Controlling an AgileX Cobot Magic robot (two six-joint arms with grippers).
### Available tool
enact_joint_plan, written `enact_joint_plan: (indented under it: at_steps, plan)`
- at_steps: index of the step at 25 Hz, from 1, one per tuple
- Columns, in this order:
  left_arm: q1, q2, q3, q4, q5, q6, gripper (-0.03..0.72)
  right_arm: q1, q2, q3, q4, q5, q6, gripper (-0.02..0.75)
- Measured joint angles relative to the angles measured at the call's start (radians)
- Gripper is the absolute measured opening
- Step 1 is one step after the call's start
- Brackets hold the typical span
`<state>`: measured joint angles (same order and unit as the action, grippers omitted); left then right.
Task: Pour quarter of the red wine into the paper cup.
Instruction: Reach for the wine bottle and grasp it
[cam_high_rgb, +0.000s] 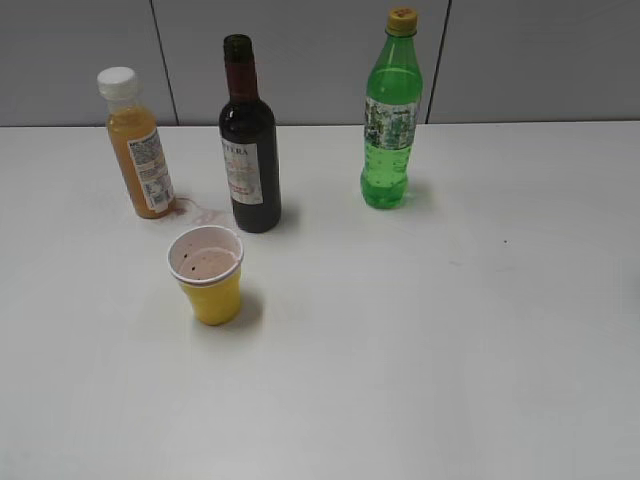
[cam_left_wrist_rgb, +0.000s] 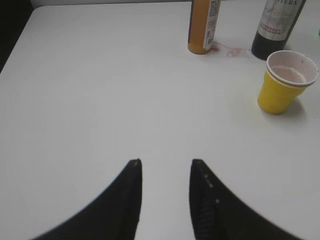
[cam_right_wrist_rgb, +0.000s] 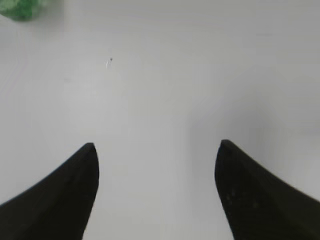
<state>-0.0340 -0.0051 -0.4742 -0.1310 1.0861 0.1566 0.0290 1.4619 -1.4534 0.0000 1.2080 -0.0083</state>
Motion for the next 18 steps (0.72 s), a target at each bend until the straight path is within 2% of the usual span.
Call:
enact_joint_plan:
  at_steps: [9,18]
  plan:
    - [0.0,0.0,0.0,0.0,0.0,0.001,0.239,0.0,-0.388,0.403,-0.012,0.006,-0.002,0.552]
    - [0.0,0.0,0.0,0.0,0.0,0.0,0.239,0.0,-0.721,0.725,-0.012,-0.048,-0.003,0.551]
